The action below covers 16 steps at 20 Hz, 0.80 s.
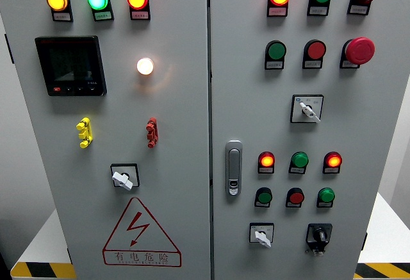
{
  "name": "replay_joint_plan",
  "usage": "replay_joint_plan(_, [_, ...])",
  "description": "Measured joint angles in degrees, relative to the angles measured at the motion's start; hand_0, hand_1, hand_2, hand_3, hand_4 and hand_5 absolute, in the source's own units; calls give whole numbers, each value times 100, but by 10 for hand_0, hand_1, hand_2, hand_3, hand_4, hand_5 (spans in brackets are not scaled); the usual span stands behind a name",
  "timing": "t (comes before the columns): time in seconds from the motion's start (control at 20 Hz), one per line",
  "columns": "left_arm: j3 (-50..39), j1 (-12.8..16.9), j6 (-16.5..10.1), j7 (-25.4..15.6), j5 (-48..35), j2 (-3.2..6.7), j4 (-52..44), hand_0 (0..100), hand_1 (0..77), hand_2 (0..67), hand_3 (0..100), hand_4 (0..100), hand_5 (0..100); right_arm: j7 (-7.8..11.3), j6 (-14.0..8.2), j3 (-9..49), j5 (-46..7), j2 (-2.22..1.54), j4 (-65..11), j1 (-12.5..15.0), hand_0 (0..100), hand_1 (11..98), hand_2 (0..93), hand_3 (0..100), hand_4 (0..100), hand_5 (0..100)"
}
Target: Turn on light switch 1
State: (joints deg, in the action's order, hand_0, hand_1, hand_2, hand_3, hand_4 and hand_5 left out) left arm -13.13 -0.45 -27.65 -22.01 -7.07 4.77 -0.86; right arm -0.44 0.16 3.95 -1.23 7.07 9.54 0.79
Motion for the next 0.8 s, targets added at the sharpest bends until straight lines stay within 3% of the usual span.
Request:
replay_joint_plan(0.15, [96,28,37,855,40,-6,-30,0,97,152,61,231,241,0,2,0,0,1,0,0,0,195,0,194,191,107])
replay_joint_plan(0.25, [107,35,182,1124,40,-9,-36,0,80,115,20,150,178,0,2,0,0,1,0,0,0,195,0,194,191,107])
replay_joint_plan(0.35, [113,36,375,1307,40,-11,-36,0,56,58,0,24,41,0,1,0,0,1,0,0,0,195,0,194,191,107])
replay_joint_plan(0.45, [117,37,520,1492,40,-20,-34,0,45,27,0,0,0,0,0,0,0,3,0,-1,0,196,0,194,191,107])
replay_joint_plan(0.8, [135,29,816,1785,27,-183,-20,0,21,0,0,0,0,0,0,0,0,4,2,0,0,195,0,194,191,107])
